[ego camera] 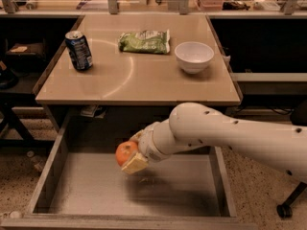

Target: Pick orange from top drawer and place on counter

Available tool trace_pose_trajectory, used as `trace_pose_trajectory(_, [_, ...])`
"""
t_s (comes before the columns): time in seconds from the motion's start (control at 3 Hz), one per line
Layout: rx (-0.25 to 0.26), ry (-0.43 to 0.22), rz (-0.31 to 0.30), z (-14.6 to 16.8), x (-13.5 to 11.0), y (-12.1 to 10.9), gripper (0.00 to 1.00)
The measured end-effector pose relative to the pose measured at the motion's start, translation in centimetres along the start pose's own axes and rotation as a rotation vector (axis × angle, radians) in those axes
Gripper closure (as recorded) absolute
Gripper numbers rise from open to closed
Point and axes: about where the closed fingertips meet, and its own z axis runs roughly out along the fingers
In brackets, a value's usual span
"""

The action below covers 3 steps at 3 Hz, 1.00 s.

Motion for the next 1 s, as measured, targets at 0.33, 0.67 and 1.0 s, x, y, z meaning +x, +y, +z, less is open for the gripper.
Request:
trace_pose_trajectory(0.33, [0.038, 0.009, -0.006, -4.2, -3.7, -0.8, 1.00])
trace_pose_trajectory(0.67, [0.070, 0.024, -0.016, -7.3, -7.0, -2.7, 1.00])
trace_pose_trajectory(1.0, [0.087, 0.033, -0.024, -9.0, -9.5, -6.0, 1.00])
